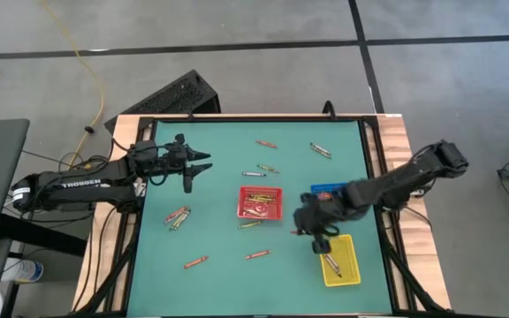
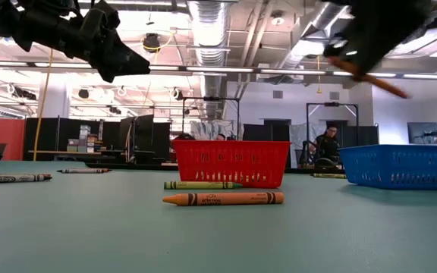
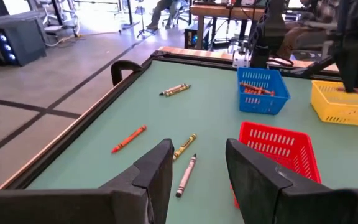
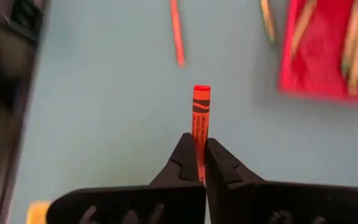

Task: Sort crayons
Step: Put the orange crayon into the blue basket

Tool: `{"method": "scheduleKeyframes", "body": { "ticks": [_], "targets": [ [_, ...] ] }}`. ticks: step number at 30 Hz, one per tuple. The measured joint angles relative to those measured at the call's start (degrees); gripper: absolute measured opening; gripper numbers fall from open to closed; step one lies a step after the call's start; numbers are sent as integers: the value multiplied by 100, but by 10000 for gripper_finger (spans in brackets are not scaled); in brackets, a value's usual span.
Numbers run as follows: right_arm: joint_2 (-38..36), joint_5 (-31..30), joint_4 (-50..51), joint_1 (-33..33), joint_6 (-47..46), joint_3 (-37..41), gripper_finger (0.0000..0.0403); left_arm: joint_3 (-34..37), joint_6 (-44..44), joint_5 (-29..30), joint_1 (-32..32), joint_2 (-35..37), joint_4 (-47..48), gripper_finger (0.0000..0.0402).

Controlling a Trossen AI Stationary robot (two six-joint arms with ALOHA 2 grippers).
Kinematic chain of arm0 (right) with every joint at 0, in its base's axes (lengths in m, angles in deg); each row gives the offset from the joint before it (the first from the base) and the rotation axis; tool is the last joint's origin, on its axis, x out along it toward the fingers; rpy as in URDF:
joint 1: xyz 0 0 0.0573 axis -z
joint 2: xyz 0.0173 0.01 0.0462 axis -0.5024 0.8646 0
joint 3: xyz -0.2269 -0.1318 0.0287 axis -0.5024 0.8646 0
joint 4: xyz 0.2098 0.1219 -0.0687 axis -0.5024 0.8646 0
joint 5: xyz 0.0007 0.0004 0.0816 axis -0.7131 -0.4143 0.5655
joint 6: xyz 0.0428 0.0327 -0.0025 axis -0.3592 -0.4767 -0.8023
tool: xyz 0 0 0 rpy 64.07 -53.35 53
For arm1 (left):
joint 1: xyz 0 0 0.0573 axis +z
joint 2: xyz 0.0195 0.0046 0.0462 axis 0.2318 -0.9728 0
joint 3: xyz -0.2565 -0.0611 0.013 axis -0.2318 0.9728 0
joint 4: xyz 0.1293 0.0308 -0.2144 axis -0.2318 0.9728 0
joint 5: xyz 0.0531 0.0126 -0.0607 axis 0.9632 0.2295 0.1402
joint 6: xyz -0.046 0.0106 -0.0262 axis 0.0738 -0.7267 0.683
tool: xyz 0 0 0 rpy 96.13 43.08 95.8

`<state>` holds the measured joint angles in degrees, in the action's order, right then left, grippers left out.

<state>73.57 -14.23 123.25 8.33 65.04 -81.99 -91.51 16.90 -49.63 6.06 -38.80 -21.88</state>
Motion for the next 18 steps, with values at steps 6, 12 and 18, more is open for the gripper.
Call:
{"method": "scheduleKeyframes", "body": {
  "ticks": [6, 12, 18],
  "targets": [
    [-410, -1596, 1539, -496, -274, 89, 7, 0, -34, -2, 0, 0, -142, 137],
    [-1302, -2081, 1883, -118, -95, 1026, 7, 0, 303, -103, 0, 0, -170, 137],
    [-2053, -1939, 1368, 526, 398, 1682, 8, 0, 733, -111, 0, 0, -171, 137]
  ]
}}
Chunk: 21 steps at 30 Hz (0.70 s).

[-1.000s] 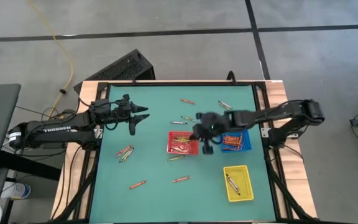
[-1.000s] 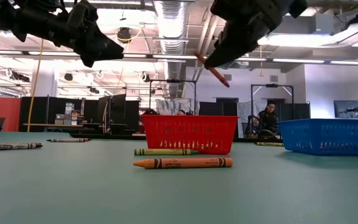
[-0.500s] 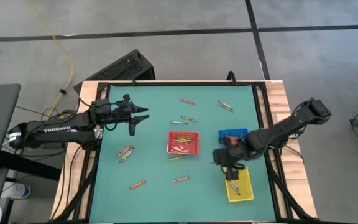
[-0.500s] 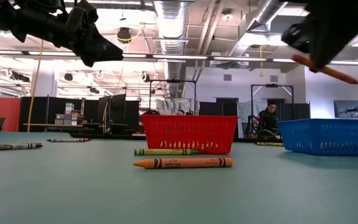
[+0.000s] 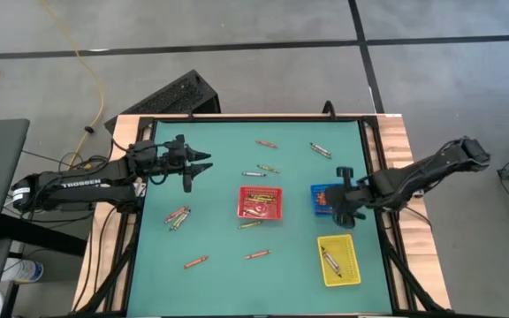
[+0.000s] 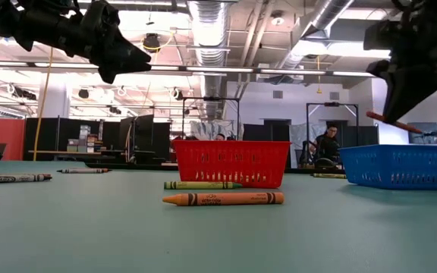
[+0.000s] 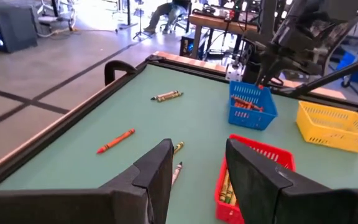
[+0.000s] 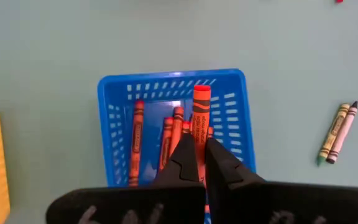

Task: Sort crayons
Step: Put the orange crayon into the blue basket

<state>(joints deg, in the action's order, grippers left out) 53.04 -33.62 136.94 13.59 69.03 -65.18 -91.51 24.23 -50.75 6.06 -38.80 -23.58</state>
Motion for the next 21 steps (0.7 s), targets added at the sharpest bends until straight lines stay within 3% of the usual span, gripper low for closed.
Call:
{"method": "scheduleKeyframes", "body": {
  "ticks": [12, 21],
  "targets": [
    [-186, 106, 27, 153, 24, -42, 13, 2, 575, -4, 0, 0, 121, 137],
    [-174, 102, 27, 337, 8, -42, 84, 2, 484, -1, 2, 0, 125, 137]
  ]
}}
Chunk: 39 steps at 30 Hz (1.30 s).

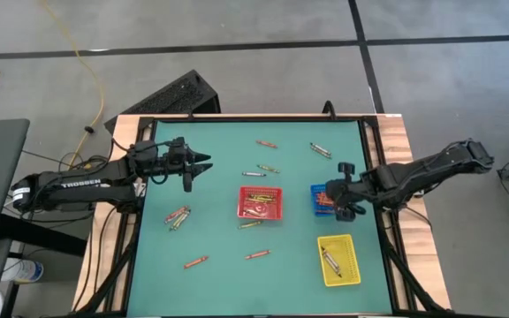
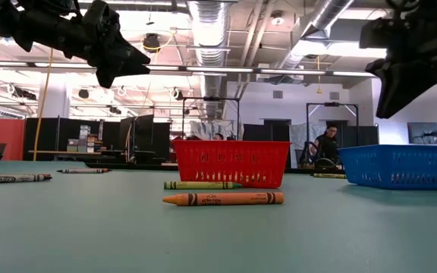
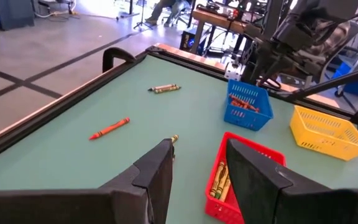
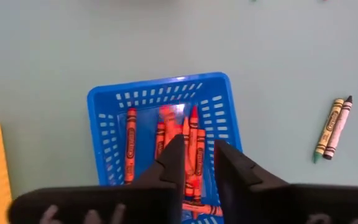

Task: Sort crayons
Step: Put the orange crayon into the blue basket, then put the black crayon into the yellow basket

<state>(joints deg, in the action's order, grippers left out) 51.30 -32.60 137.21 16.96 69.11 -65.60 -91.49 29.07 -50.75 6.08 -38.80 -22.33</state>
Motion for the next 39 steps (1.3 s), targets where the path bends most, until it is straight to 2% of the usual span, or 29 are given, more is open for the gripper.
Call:
{"method": "scheduleKeyframes", "body": {
  "ticks": [8, 15, 18, 20, 24, 26, 30, 33, 35, 39],
  "targets": [
    [0, 13, -158, 59, -69, 0, 116, 0, -2, -91, -1, 0, 421, 137],
    [0, 310, -1207, -26, -435, 0, 118, 2, 375, -1323, -352, -2, 1266, 137],
    [0, 281, -1705, -151, -353, 0, 118, 2, 627, -1431, -736, -2, 1291, 137],
    [0, 273, -2046, -221, -260, 0, 118, 2, 735, -1026, -961, 0, 1381, 137],
    [0, 251, -2743, -326, -91, 0, 118, -43, 755, 1024, -1096, -6, 2304, 137],
    [0, 249, -3059, -353, 6, 0, 118, -149, 378, 1729, -931, -122, 2632, 137],
    [0, 249, -3575, -375, 61, 37, 118, -395, -390, 1780, 20, -543, 3268, 137],
    [0, 249, -3922, -383, 60, 226, 118, -534, -675, 1483, 972, -1046, 3674, 137],
    [0, 251, -4102, -419, 49, 365, 118, -599, -916, 1008, 1442, -1365, 3926, 137],
    [0, 254, -4199, -564, -180, 543, 118, -640, -1012, -175, 1810, -1698, 3976, 137]
  ]
}}
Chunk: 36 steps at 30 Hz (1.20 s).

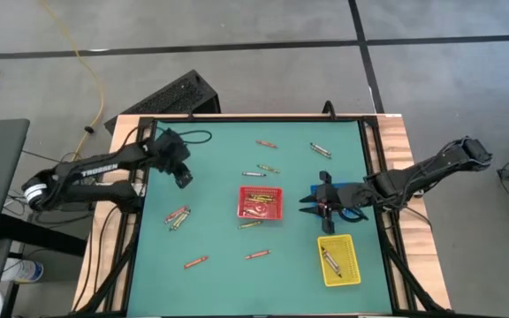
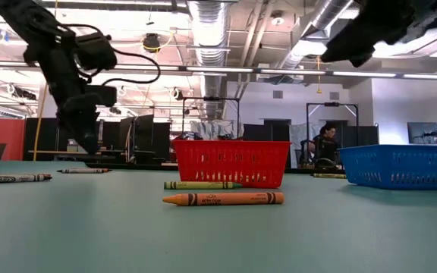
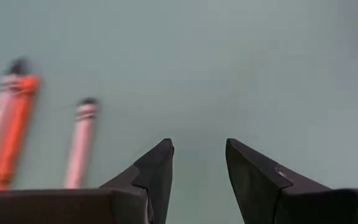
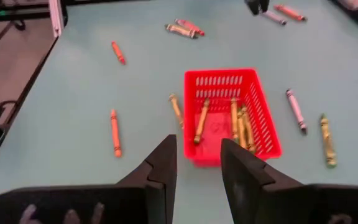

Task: Sort crayons
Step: Put the black crayon into the yellow basket

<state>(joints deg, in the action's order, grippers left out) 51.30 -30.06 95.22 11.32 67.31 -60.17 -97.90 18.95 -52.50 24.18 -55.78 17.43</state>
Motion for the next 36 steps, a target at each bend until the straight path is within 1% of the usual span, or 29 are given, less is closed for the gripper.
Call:
{"method": "scheduleKeyframes", "body": {
  "ticks": [3, 5, 7, 8, 9, 12, 14, 17, 21, 24, 28, 36],
  "targets": [
    [0, -10, -43, -105, -96, 84, 118, -39, 146, -673, -98, -40, -96, 137],
    [0, -16, -53, -108, -99, 91, 118, -68, 465, -1137, -318, 1, -82, 137],
    [0, -20, -70, -100, -76, 91, 118, -130, 864, -1405, -684, 63, -73, 137],
    [0, -20, -102, -100, -57, 91, 118, -163, 1053, -1416, -917, 94, -23, 137],
    [0, -24, -136, -88, 2, 91, 118, -200, 1232, -1371, -1161, 105, 78, 137],
    [0, -40, -307, -91, 230, 91, 118, -363, 1940, -875, -1955, 98, 449, 137],
    [0, -40, -360, -91, 329, 91, 118, -473, 2602, -561, -2439, 65, 708, 137],
    [0, -40, -352, -91, 339, 91, 118, -596, 3525, -244, -3132, 32, 1061, 137],
    [0, -38, -348, -91, 393, 91, 118, -634, 4534, 165, -3971, 37, 1090, 137],
    [0, -35, -343, -91, 399, 91, 118, -636, 4973, 543, -4477, -62, 1074, 137],
    [1, -28, -339, -91, 412, 91, 118, -634, 5099, 1033, -4829, -359, 1062, 137],
    [1, -18, -332, -91, 392, 91, 118, -634, 4909, 1027, -4779, -1075, 1061, 137]
  ]
}}
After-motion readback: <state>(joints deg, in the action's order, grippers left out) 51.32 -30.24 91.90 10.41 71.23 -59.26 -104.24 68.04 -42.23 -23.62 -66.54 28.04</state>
